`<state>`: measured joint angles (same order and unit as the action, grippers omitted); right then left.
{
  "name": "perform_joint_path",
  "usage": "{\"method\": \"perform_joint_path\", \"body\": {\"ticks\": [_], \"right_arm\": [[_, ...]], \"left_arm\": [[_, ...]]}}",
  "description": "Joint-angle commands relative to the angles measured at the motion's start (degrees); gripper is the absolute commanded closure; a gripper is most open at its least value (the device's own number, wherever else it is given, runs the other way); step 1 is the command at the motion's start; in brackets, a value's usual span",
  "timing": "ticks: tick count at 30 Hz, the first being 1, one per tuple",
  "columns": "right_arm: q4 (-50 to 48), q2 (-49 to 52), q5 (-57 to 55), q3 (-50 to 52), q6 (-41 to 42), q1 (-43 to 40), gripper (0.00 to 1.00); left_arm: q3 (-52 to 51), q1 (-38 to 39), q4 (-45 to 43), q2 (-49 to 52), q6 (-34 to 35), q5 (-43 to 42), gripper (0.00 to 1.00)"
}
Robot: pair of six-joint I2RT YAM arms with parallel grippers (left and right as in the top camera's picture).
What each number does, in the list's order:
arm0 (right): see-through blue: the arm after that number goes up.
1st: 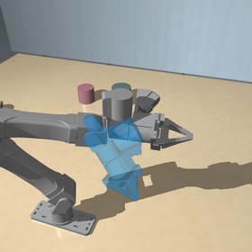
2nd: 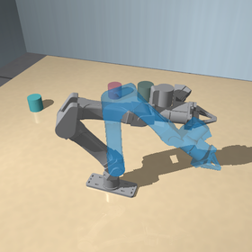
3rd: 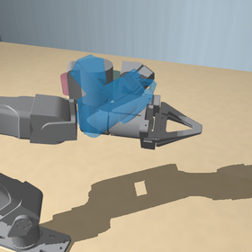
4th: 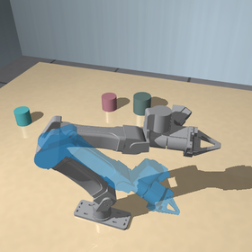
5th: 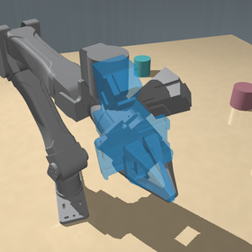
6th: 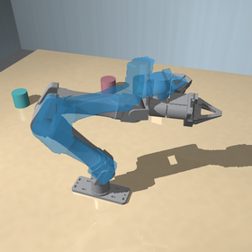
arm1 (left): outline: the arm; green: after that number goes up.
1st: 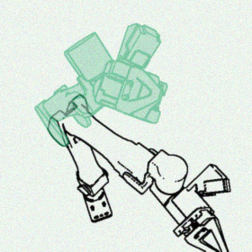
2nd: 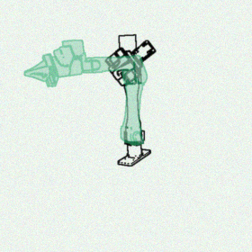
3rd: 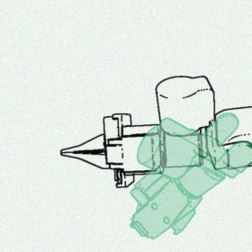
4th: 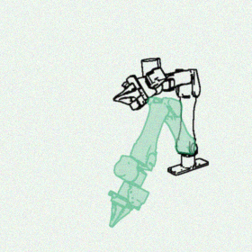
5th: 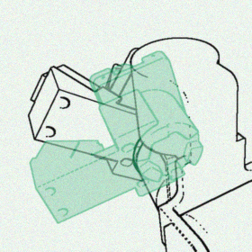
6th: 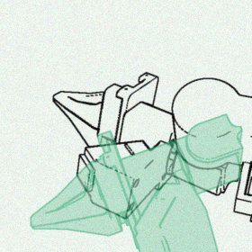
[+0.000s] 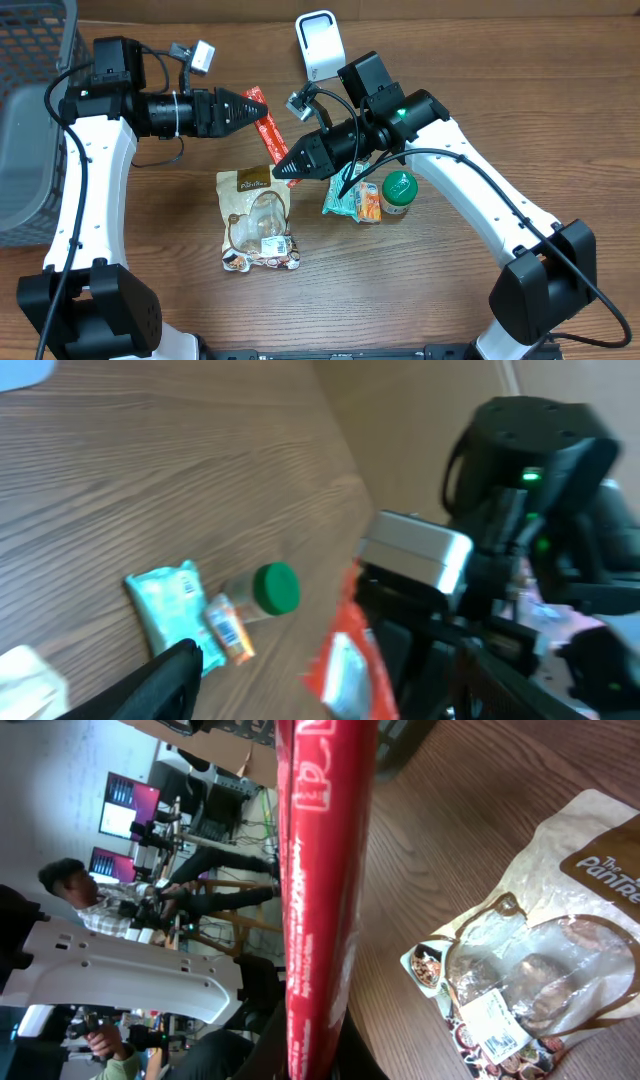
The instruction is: Scan the item barcode
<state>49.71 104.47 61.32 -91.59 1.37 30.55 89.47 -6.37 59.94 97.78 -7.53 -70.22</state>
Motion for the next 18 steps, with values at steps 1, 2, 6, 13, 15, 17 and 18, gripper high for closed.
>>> {"method": "perform_joint_path", "body": {"ticks": [1, 2, 6, 13, 15, 17, 18], "right_arm": [[-0.5, -0.5, 1.4, -0.3, -0.1, 0.9, 0.96], [-0.6, -0.5, 1.4, -0.3, -0.1, 1.0, 0.96], [-1.5, -0.5, 1.4, -0.3, 0.0, 1.4, 0.96], [-1.7, -0.5, 1.4, -0.3, 0.0, 1.6, 0.96], [-2.2, -0.5, 1.4, -0.3, 0.2, 1.6, 0.96], [-3.6, -0.5, 1.4, -0.3, 1.7, 1.6, 0.96], [-4.2, -0.5, 1.4, -0.3, 2.4, 1.6, 0.96]], "left_arm": [[0.2, 0.4, -0.2, 0.0, -1.0, -6.8, 0.31], [0.2, 0.4, -0.2, 0.0, -1.0, -7.7, 0.32], [0.2, 0.5, -0.2, 0.0, -1.0, -10.2, 0.38], [0.2, 0.7, -0.2, 0.0, -1.0, -10.4, 0.51], [0.2, 0.9, -0.2, 0.0, -1.1, -10.4, 0.53], [0.2, 1.4, -0.2, 0.0, -1.1, -10.3, 0.54], [0.1, 1.6, -0.2, 0.0, -1.1, -10.2, 0.54]]}}
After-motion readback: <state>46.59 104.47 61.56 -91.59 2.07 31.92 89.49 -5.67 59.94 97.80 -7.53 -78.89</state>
